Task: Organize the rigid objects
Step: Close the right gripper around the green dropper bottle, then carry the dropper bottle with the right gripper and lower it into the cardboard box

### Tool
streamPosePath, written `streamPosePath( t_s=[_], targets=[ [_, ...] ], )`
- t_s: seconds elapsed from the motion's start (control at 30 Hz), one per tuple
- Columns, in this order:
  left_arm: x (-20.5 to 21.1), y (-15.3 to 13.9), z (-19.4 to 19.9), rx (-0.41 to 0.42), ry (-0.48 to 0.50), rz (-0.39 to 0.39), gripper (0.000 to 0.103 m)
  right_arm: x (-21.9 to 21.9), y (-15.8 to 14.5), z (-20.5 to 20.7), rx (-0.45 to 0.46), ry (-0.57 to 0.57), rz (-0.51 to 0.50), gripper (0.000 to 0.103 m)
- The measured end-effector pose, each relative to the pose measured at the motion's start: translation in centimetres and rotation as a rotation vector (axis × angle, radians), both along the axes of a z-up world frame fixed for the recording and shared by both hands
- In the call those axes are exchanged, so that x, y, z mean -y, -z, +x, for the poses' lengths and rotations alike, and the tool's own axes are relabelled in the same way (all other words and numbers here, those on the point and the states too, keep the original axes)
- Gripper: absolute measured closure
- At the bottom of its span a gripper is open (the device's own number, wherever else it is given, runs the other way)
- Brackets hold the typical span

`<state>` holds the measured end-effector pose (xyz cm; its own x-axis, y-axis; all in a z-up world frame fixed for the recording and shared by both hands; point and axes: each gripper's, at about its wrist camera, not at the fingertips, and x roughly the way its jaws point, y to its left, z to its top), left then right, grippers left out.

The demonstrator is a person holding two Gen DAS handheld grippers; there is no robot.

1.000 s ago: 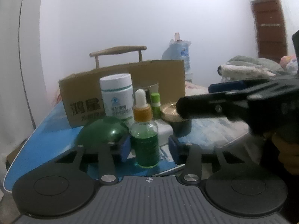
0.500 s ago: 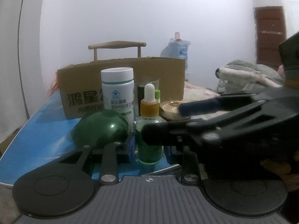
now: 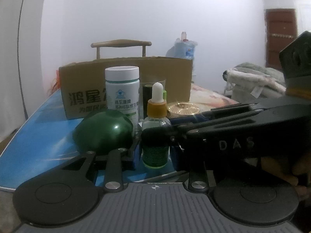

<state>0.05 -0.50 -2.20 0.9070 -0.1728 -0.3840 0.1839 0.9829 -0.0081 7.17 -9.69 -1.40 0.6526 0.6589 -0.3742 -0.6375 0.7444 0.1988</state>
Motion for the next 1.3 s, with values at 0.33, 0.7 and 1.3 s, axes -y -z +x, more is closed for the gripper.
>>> streamPosePath(
  t_s=[0.33, 0.7, 1.3],
  targets=[
    [0.0, -0.3, -0.4, 0.042, 0.019, -0.008, 0.073, 0.2, -0.3, -0.8, 0.055, 0.017, 0.011, 0.067],
    [0.6, -3.1, -1.1, 0.118, 0.046, 0.017, 0.073, 0.7, -2.9, -2.9, 0.152, 0.045, 0.019, 0.067],
    [-5.8, -15.6, 8.8, 0.086, 0.073, 0.126, 0.073, -5.2, -16.8, 7.3, 0.146, -0.069, -0.059, 0.067]
  ],
)
